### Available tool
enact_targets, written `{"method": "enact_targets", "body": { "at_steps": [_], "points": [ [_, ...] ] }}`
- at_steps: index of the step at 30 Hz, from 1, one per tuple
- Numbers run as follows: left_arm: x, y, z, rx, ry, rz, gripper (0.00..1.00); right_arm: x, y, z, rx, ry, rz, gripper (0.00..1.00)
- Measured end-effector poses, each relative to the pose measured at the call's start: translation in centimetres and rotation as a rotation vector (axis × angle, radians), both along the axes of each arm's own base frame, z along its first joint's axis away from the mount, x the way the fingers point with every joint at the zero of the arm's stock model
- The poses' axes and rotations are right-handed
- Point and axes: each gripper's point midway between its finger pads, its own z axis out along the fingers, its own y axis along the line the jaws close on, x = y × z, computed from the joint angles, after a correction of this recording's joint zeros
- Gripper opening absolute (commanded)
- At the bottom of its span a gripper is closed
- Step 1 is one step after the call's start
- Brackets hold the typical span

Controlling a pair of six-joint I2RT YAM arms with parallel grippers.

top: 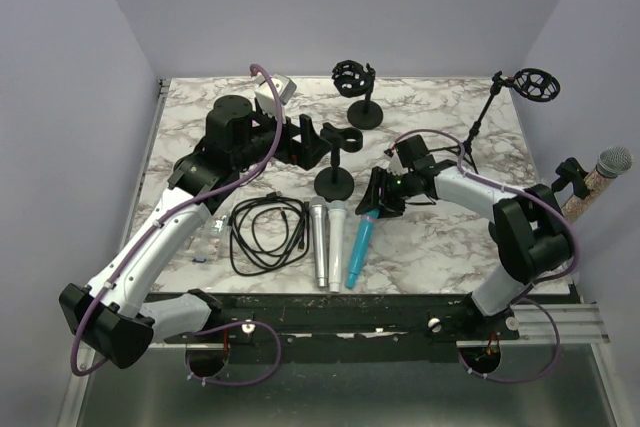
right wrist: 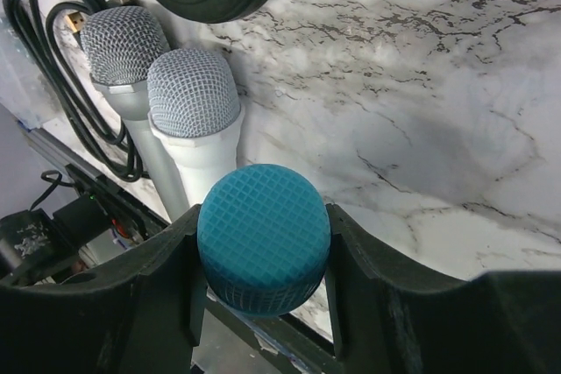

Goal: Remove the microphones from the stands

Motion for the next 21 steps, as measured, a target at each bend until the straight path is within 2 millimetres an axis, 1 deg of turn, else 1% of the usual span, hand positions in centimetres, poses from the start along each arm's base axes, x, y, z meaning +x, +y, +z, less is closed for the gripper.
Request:
{"method": "enact_targets", "body": {
  "at_steps": [5, 11, 19, 21],
  "points": [
    [0.2, -0.1, -0.3, 0.005, 0.007, 0.0, 0.94, -0.1, 0.3, -1.0, 0.006, 0.017, 0.0, 0.35],
    [0.2, -0.1, -0.5, 0.009, 0.009, 0.0, 0.94, 0.4, 0.8, -1.7, 0.018, 0.014, -0.005, 0.51],
    [0.2, -0.1, -0.5, 0.009, 0.009, -0.001, 0.94, 0.3, 1.5, -3.1, 0.025, 0.021, 0.0, 0.64],
    [0.2, -0.1, -0.5, 0.009, 0.01, 0.0, 0.94, 0.3, 1.7, -3.1, 0.032, 0.02, 0.0, 0.66]
  ]
}}
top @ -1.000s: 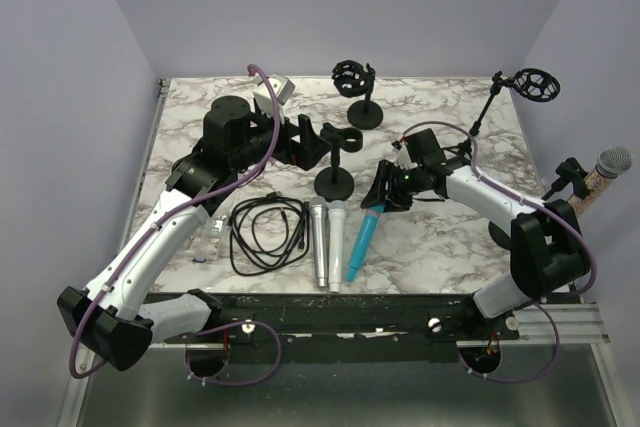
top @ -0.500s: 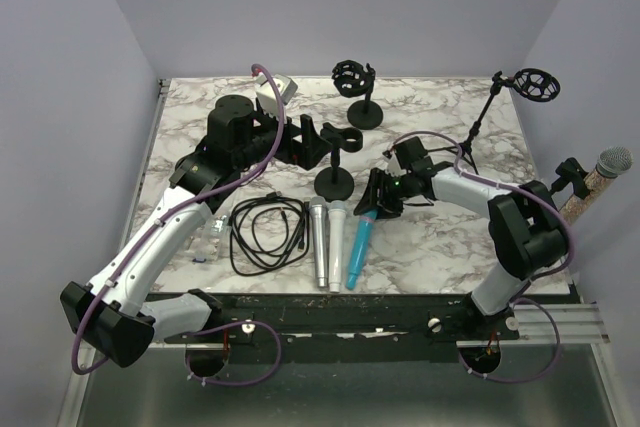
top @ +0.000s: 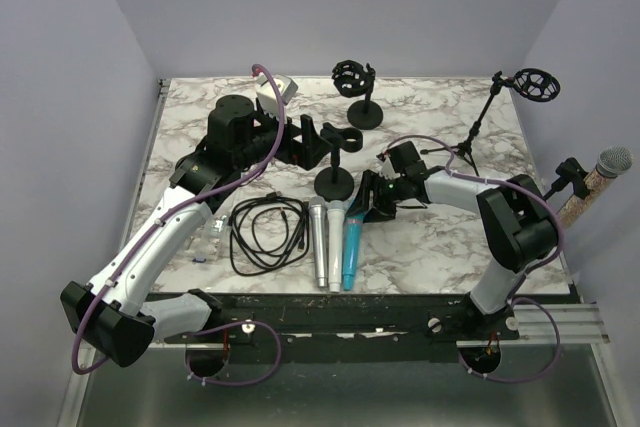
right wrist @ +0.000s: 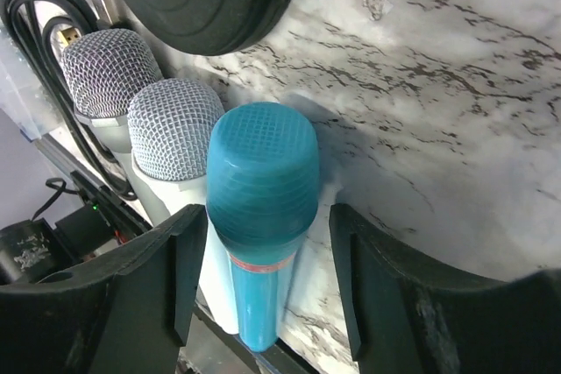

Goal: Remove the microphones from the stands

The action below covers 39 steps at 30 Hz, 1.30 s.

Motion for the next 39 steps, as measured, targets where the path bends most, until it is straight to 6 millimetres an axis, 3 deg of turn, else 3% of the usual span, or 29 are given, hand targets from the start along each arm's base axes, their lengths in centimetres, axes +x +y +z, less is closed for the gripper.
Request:
{"method": "enact_targets", "body": {
  "at_steps": [10, 15, 19, 26, 29, 35, 39],
  "points": [
    [0.0, 0.0, -0.1, 0.002, 0.003, 0.0, 0.94, 0.3, 0.2, 0.2, 0.004, -0.02, -0.003, 0.73],
    [0.0, 0.0, -0.1, 0.003, 0.004, 0.0, 0.95, 1.3, -1.6, 0.7, -0.126, -0.08, -0.038, 0.8],
    [0.0, 0.0, -0.1, 0.002, 0.003, 0.0, 0.95, 2.8, -4.2, 2.8, -0.267, -0.173, -0.096, 0.85],
    [-0.1, 0.0, -0.1, 0.002, 0.003, -0.002, 0.95, 6.9, -9.4, 10.8, -0.467, -0.458, -0.298, 0.87],
    [-0.2, -0.2, -0.2, 0.003, 0.004, -0.008, 0.95, 8.3, -11.8, 13.2, -0.539, -0.535, -0.396, 0.87],
    [-0.6, -0.5, -0.1, 0.004, -0.001, -0.021, 0.95, 10.4, -18.5, 14.3, -0.666, -0.551, -0.598, 0.85],
    [-0.7, -0.5, 0.0, 0.002, -0.004, -0.023, 0.95, 11.2, -22.4, 14.5, -0.694, -0.57, -0.743, 0.71]
  ]
}}
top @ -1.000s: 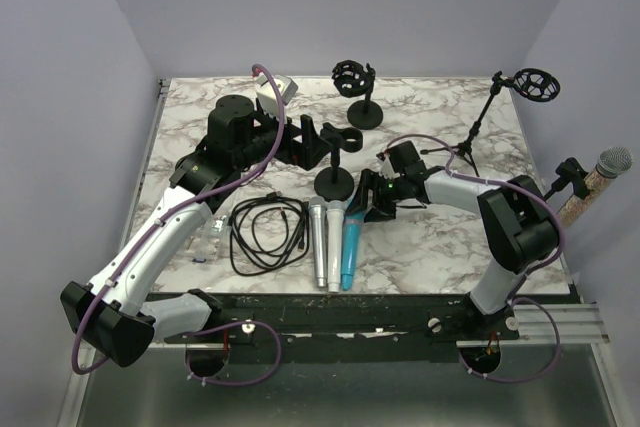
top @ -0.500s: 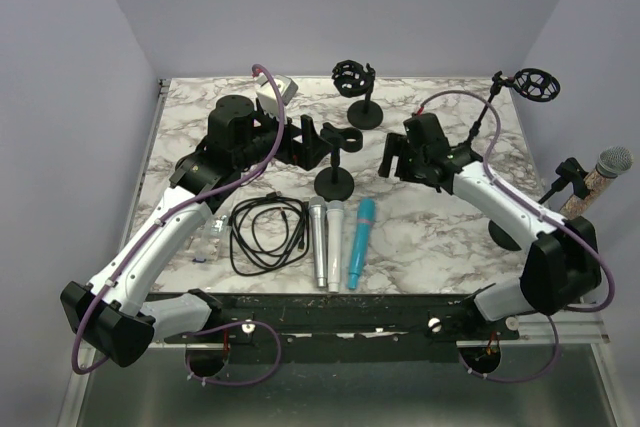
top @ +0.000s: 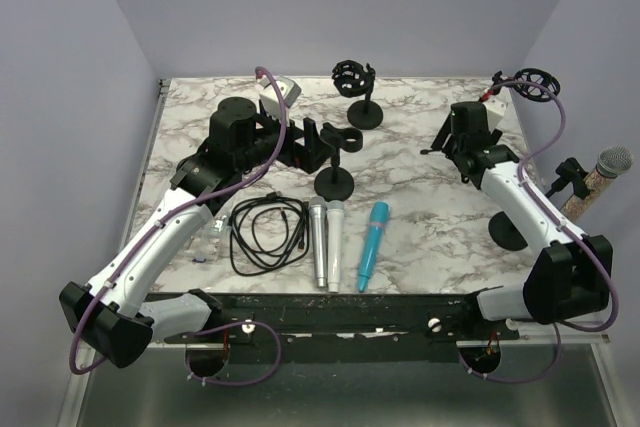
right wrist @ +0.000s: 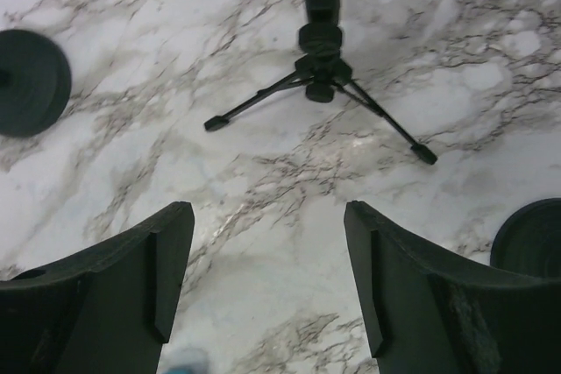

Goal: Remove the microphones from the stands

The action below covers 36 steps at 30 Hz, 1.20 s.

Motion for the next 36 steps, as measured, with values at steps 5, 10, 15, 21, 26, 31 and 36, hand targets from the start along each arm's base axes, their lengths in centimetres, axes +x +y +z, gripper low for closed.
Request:
{"method": "enact_targets", "body": {
  "at_steps": [5, 10, 15, 21, 26, 31, 36],
  "points": [
    [-0.1, -0.1, 0.0, 0.001, 0.0, -0.005, 0.95, 0.8, -3.1, 0.1, -0.008, -0.077, -0.116, 0.64],
    [-0.1, -0.1, 0.0, 0.001, -0.001, -0.005, 0.95, 2.6, -4.8, 0.5, -0.011, -0.144, -0.176, 0.63],
    [-0.1, -0.1, 0.0, 0.002, -0.001, -0.005, 0.95, 4.0, -6.5, -0.8, -0.02, -0.147, -0.214, 0.59],
    [-0.1, -0.1, 0.0, 0.003, -0.001, -0.005, 0.95, 5.1, -7.5, -2.4, -0.046, -0.131, -0.218, 0.51],
    [-0.1, -0.1, 0.0, 0.003, -0.001, -0.005, 0.95, 5.9, -7.5, -2.6, -0.073, -0.126, -0.191, 0.49],
    [-0.1, -0.1, 0.0, 0.003, -0.001, -0.005, 0.95, 6.6, -7.6, -2.3, -0.107, -0.123, -0.166, 0.38],
    [-0.1, -0.1, 0.0, 0.003, -0.001, -0.005, 0.95, 7.0, -7.7, -2.1, -0.132, -0.111, -0.15, 0.27]
  ]
}}
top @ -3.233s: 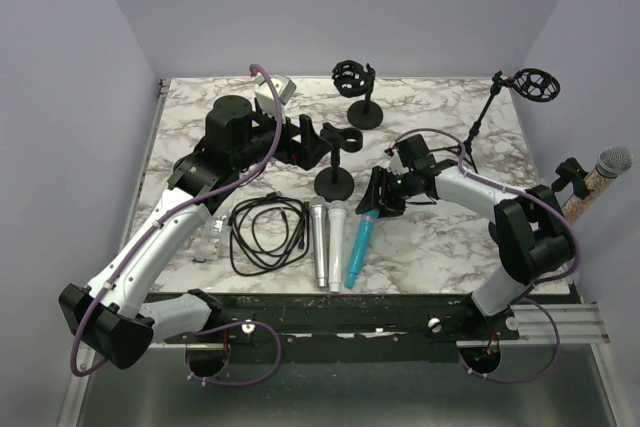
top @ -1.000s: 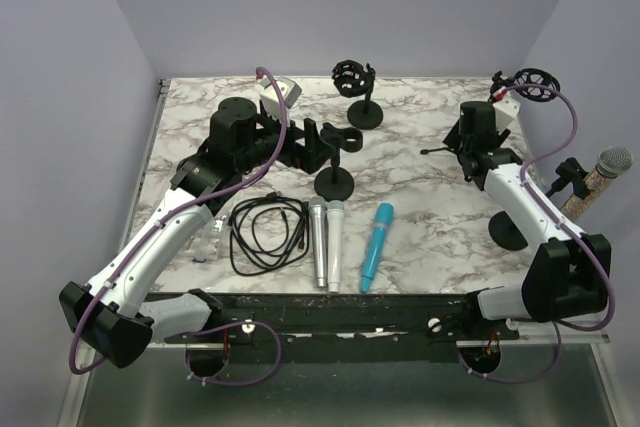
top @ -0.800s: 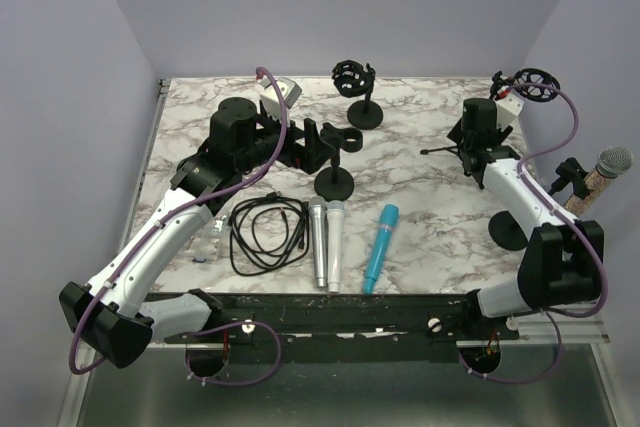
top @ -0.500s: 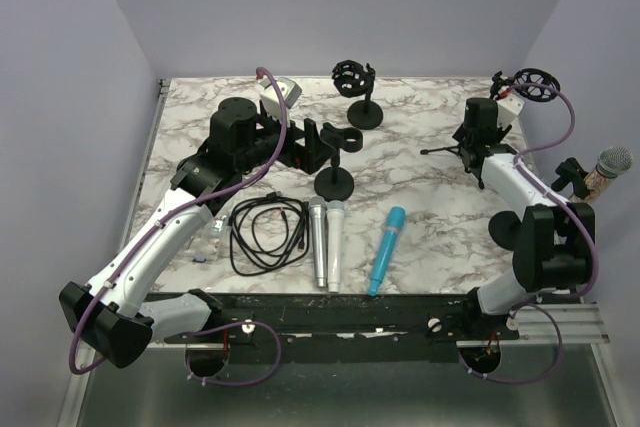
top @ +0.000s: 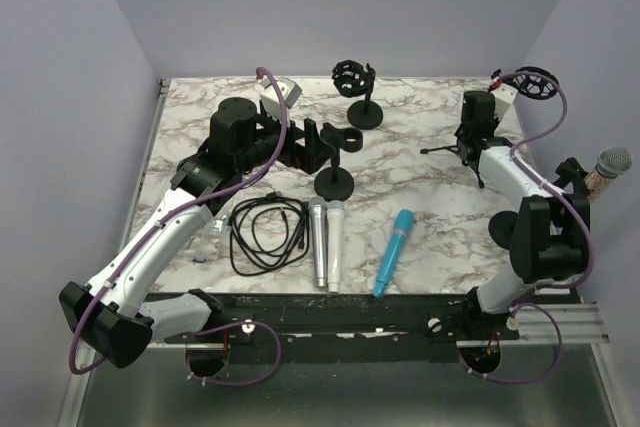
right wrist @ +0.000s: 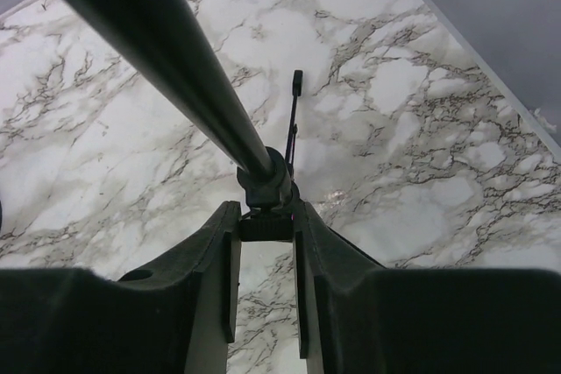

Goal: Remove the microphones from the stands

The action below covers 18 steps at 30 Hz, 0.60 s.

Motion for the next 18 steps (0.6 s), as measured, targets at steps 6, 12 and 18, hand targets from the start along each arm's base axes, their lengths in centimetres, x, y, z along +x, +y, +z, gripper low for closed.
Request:
{"method": "enact_targets", "body": {
  "at_steps": [6, 12, 18],
  "points": [
    [0.0, 0.0, 0.0, 0.0, 0.001, 0.0, 0.95, 0.3, -0.2, 0.1, -0.023, 0.022, 0.004, 0.15],
    [0.0, 0.0, 0.0, 0.0, 0.001, 0.0, 0.95, 0.6, -0.4, 0.4, -0.059, 0.056, 0.011, 0.01],
    [0.0, 0.0, 0.0, 0.0, 0.001, 0.0, 0.95, 1.2, -0.3, 0.6, -0.114, 0.103, 0.018, 0.01]
  ]
}}
